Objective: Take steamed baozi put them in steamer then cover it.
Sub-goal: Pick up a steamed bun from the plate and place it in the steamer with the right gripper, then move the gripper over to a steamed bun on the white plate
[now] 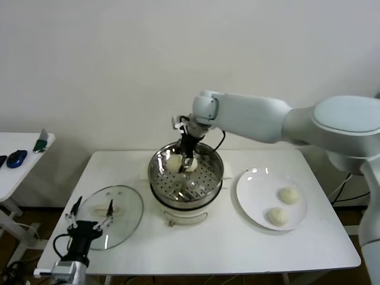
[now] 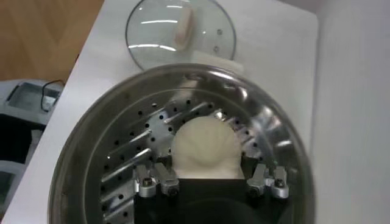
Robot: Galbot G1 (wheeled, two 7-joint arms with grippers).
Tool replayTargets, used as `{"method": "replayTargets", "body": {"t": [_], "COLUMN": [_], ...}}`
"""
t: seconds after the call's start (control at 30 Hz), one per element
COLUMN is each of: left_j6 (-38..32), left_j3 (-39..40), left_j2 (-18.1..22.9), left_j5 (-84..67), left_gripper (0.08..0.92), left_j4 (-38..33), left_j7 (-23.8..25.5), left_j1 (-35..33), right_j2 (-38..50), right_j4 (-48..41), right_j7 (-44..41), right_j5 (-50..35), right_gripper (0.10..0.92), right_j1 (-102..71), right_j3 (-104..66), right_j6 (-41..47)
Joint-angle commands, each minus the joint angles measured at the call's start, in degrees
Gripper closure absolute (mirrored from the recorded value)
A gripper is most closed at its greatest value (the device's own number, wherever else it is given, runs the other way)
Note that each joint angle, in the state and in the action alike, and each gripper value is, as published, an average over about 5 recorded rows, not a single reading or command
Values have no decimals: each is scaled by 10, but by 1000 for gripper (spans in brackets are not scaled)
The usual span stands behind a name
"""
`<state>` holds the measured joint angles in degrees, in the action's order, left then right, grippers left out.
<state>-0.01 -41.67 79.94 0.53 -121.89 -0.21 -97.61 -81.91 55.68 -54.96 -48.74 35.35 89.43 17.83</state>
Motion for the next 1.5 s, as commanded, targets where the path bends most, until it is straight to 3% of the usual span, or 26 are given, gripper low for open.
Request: {"method": "replayTargets", "body": {"t": [0.03,0.37,0.53,0.7,1.2,1.5], "left_j6": [0,0,2,3,5,10], "left_j3": [-4,-4,-4,-3,0,-1], "left_j2": [-5,-6,-6,-6,-6,-3], "left_j5": [-4,-7,-6,-4,-4,-6], "left_gripper": [177,177,177,177,177,177], "left_j4": [1,3,2,3,4,2], "left_j7": [-2,-3,-3,-3,-7,-15], "left_j1": [-3,-3,0,0,2,-1], "right_j2": [-28,-30,-26,0,219,358], "right_j4": [-17,-27,-21,6,163,243], "right_j7": [6,8,3,-10,-69,-81], "right_j5": [4,16,18,18,76,216], "right_gripper": [295,278,212,203,203,203], "right_j1": [-37,-40,-38,-7,151,120], "right_j3": [16,12,2,-7,40,67], "right_j6": [1,4,8,5,-44,-61]}}
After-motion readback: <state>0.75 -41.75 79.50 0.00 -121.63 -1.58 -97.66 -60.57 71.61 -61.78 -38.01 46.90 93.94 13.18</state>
